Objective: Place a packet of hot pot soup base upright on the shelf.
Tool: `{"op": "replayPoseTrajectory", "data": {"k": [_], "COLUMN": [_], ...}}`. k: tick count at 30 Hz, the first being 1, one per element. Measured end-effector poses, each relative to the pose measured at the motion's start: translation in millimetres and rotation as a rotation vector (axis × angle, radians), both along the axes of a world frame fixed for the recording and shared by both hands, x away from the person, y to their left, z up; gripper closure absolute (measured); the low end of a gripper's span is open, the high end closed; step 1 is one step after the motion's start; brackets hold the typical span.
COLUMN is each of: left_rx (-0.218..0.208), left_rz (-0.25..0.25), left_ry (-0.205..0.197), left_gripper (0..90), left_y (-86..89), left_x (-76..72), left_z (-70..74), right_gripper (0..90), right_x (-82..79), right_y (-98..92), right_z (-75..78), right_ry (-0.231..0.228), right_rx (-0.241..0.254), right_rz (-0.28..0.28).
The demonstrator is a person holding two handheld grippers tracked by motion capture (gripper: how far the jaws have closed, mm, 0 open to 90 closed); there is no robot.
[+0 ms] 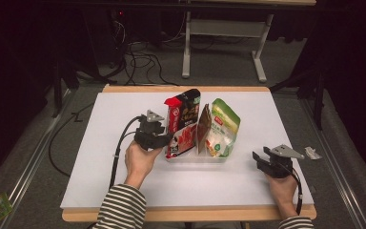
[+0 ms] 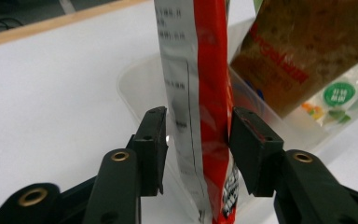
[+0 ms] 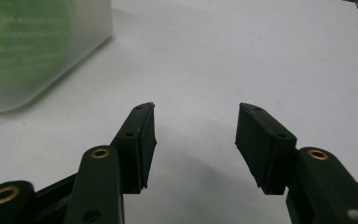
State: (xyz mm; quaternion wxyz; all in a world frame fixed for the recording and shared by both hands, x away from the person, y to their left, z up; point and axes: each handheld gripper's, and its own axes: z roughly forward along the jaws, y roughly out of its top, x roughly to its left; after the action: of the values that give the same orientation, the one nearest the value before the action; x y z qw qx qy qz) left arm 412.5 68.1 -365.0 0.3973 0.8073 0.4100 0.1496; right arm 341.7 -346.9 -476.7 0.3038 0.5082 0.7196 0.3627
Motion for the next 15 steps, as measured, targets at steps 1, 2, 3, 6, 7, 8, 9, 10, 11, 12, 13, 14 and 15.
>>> {"op": "replayPoseTrajectory", "data": {"k": [1,2,3,6,7,8,9,10,11,12,13,14,15], "left_rx": [-0.008,-0.009,-0.007,-0.013,-0.019,-0.019,-0.013,-0.011,-0.015,-0.019,-0.023,-0.029,-0.031], "left_rz": [-0.003,-0.005,-0.006,0.001,0.002,-0.002,-0.002,-0.003,-0.004,-0.005,-0.004,-0.003,-0.003], "left_ry": [-0.008,-0.013,-0.019,-0.025,-0.026,-0.019,-0.015,-0.004,0.002,0.007,0.013,0.017,0.017], "left_gripper": [56.5,55.7,55.2,54.5,54.9,56.1,58.3,60.3,62.0,63.5,65.6,66.8,67.2], "left_y": [-0.6,-1.6,-2.5,-5.0,-5.6,-6.1,-6.9,-7.2,-6.9,-6.0,-4.7,-3.9,-3.5], "left_x": [0.9,2.1,3.8,9.2,11.0,13.0,14.8,16.9,17.8,18.4,18.7,18.6,18.4], "left_z": [1.3,2.7,3.9,6.9,7.6,8.0,7.4,5.9,5.2,4.9,4.6,4.2,4.0], "right_gripper": [48.1,48.1,48.1,48.0,48.1,48.0,48.0,48.0,48.0,47.9,47.9,47.8,47.8], "right_x": [0.1,0.0,0.0,0.2,0.2,0.3,0.2,0.1,-0.1,-0.1,-0.2,-0.1,0.1], "right_y": [0.1,0.4,0.3,0.1,0.2,0.2,0.1,0.3,1.1,0.8,1.1,1.1,0.7], "right_z": [-0.1,-0.1,-0.1,-0.1,-0.1,-0.1,-0.1,-0.1,-0.1,0.0,0.0,0.0,-0.1], "right_ry": [0.001,0.003,0.004,0.001,0.002,0.002,0.004,0.004,0.007,0.007,0.008,0.007,0.005], "right_rx": [-0.001,0.001,-0.001,-0.003,-0.001,-0.003,-0.007,-0.007,-0.001,-0.007,-0.004,-0.004,-0.010], "right_rz": [0.001,-0.001,0.001,0.002,0.001,0.002,0.003,0.002,-0.003,0.000,-0.003,-0.003,0.002]}}
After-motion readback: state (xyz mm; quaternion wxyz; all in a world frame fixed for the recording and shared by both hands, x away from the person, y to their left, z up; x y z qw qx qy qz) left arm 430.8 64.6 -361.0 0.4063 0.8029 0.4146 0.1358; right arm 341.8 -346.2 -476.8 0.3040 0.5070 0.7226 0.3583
